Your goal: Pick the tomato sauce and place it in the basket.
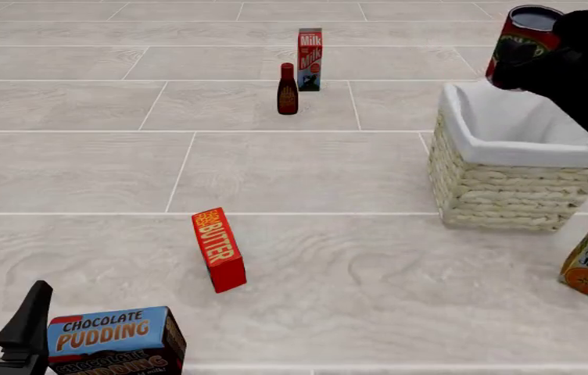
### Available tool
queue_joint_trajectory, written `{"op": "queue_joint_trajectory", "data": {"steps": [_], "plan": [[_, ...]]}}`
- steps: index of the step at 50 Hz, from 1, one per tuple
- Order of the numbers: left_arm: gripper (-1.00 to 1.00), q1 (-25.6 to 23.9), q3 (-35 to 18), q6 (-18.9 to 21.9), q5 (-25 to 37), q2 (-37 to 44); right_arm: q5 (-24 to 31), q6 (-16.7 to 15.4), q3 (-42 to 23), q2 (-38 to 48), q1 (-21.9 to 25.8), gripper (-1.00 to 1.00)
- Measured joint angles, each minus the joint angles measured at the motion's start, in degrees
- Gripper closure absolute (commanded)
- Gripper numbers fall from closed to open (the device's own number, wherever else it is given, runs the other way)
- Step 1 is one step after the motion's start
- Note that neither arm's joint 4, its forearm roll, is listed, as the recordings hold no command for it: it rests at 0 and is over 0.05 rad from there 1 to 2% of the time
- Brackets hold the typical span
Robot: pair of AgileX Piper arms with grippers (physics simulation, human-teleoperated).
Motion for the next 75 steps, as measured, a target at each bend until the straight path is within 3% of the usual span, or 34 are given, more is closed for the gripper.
{"op": "queue_joint_trajectory", "data": {"steps": [17,47,75], "plan": [[-1.0,0.0,0.0,0.0,0.0,0.0,-0.2,3.1,-2.6,3.4,-3.2,1.0],[-1.0,0.0,0.0,0.0,0.0,0.0,2.2,0.3,-8.2,9.4,-6.4,1.0],[-1.0,0.0,0.0,0.0,0.0,0.0,2.0,0.2,-11.6,14.8,-7.2,1.0]]}}
